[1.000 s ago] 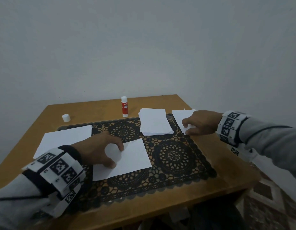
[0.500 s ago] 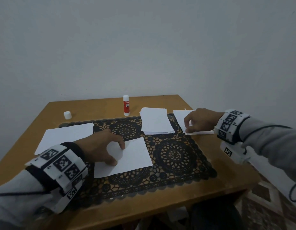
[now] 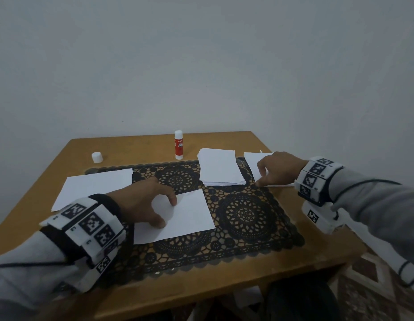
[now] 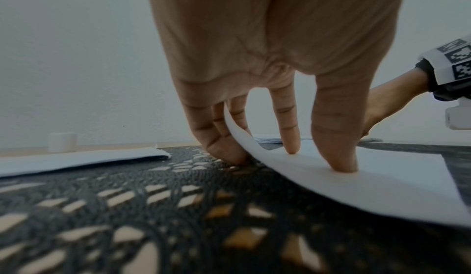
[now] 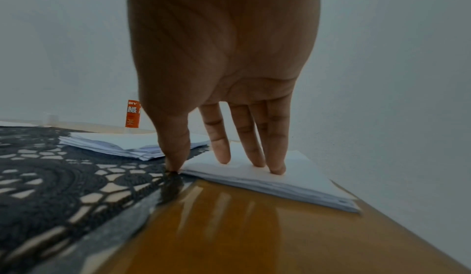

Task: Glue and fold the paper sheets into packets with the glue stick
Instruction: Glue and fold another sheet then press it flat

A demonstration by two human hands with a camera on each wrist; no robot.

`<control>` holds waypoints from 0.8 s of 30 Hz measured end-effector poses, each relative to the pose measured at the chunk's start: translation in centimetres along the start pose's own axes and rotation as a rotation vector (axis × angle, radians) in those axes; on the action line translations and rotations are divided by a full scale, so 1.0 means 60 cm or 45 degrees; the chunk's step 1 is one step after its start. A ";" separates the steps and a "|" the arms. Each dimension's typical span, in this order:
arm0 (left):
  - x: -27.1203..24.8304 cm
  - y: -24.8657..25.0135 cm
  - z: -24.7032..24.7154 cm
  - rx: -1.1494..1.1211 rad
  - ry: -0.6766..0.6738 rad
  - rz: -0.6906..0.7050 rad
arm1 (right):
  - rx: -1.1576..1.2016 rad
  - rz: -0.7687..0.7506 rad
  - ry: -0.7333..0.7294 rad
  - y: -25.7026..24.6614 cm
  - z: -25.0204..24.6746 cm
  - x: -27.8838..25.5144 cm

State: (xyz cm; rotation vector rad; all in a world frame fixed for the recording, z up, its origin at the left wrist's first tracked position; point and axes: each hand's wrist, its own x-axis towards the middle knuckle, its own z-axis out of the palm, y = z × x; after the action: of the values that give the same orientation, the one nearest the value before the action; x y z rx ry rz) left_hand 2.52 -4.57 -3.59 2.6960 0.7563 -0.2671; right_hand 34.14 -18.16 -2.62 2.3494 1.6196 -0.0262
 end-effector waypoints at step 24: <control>-0.003 0.005 -0.003 0.013 -0.014 0.002 | 0.148 0.143 0.059 0.017 -0.002 -0.005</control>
State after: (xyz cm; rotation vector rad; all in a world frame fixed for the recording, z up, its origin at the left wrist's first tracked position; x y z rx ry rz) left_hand 2.54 -4.86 -3.29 2.7021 0.7516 -0.2861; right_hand 34.95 -18.73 -2.21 2.5438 1.5424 -0.0443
